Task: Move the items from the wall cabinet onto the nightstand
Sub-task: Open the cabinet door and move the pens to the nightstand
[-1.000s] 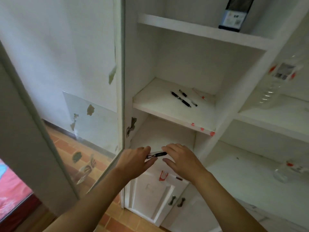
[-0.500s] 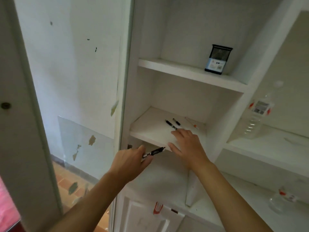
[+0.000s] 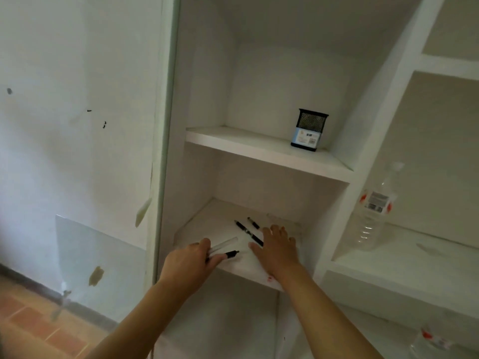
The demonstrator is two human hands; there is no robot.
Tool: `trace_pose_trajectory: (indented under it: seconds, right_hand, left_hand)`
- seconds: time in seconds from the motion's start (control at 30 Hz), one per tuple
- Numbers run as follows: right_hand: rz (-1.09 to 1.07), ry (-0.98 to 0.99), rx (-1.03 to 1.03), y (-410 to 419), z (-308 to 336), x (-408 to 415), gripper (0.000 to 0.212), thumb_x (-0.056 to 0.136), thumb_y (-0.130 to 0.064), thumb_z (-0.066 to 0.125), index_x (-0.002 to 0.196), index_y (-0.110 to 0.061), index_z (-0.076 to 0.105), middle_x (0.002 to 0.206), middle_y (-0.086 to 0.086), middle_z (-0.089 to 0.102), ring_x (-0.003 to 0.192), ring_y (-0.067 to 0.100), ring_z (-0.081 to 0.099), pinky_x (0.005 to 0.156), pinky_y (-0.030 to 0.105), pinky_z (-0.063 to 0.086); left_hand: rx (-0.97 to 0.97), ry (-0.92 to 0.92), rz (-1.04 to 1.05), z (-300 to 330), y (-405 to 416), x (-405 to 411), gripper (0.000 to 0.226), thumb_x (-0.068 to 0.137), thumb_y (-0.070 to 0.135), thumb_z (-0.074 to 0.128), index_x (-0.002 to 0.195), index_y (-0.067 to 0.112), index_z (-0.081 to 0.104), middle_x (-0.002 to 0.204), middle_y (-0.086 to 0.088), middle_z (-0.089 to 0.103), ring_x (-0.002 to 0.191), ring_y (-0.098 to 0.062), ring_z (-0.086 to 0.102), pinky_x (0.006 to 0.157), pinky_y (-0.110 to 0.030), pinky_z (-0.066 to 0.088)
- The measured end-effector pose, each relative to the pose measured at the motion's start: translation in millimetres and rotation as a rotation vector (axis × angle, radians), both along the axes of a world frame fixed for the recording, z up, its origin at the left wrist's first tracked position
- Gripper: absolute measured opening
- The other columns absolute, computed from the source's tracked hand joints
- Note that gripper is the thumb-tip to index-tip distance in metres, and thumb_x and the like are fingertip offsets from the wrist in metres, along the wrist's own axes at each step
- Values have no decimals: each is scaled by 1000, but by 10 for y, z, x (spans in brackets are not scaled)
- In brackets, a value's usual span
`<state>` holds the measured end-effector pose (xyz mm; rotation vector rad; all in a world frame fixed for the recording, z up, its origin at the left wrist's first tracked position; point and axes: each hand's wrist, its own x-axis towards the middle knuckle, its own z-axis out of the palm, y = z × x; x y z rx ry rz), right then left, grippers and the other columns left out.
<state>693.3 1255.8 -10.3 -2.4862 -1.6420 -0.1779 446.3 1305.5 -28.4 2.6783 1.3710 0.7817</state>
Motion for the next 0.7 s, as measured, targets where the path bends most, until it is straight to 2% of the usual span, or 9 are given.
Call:
trace_pose_trajectory:
  seconds: [0.1, 0.2, 0.33, 0.43, 0.53, 0.7]
  right_hand:
    - [-52, 45, -14, 117, -38, 91, 77, 101, -69, 32, 160, -19, 29, 167, 11, 24, 156, 36, 15, 124, 56, 16]
    - [-93, -7, -4, 208, -19, 158, 81, 98, -74, 31, 157, -18, 33, 161, 12, 32, 146, 35, 29, 117, 54, 25]
    - [-171, 12, -29, 323, 18, 298, 93, 93, -80, 32, 160, -15, 29, 165, 14, 26, 147, 38, 28, 118, 58, 24]
    - [-189, 35, -61, 431, 24, 343, 99, 90, -84, 32, 161, -14, 27, 167, 15, 24, 149, 40, 26, 119, 61, 23]
    - [-191, 70, -60, 524, 13, 360, 108, 86, -90, 30, 162, -14, 24, 167, 15, 23, 150, 40, 25, 120, 62, 20]
    - [-216, 175, -90, 678, 11, 443, 118, 80, -95, 34, 166, -19, 8, 172, 13, 12, 155, 38, 17, 123, 62, 12]
  left_hand:
    - [-61, 12, -14, 17, 109, 103, 49, 92, 78, 39, 95, 29, 43, 84, 7, 60, 80, -20, 66, 65, -34, 51]
    - [-85, 20, -44, 34, 213, 198, 43, 95, 71, 45, 98, 28, 44, 92, 6, 64, 84, -19, 65, 66, -33, 49]
    - [-61, 91, -75, 68, 380, 314, 36, 100, 64, 42, 101, 28, 41, 102, 2, 68, 92, -21, 67, 64, -34, 39]
    - [-47, 160, -52, 69, 491, 366, 42, 101, 64, 38, 110, 25, 47, 110, 0, 69, 99, -25, 67, 65, -35, 35]
    - [-52, 162, -35, 38, 566, 390, 40, 101, 66, 35, 104, 27, 43, 108, 1, 69, 97, -24, 68, 64, -35, 39]
    - [-20, 114, -38, 2, 689, 336, 42, 100, 68, 33, 98, 27, 41, 101, 1, 69, 91, -22, 68, 61, -35, 38]
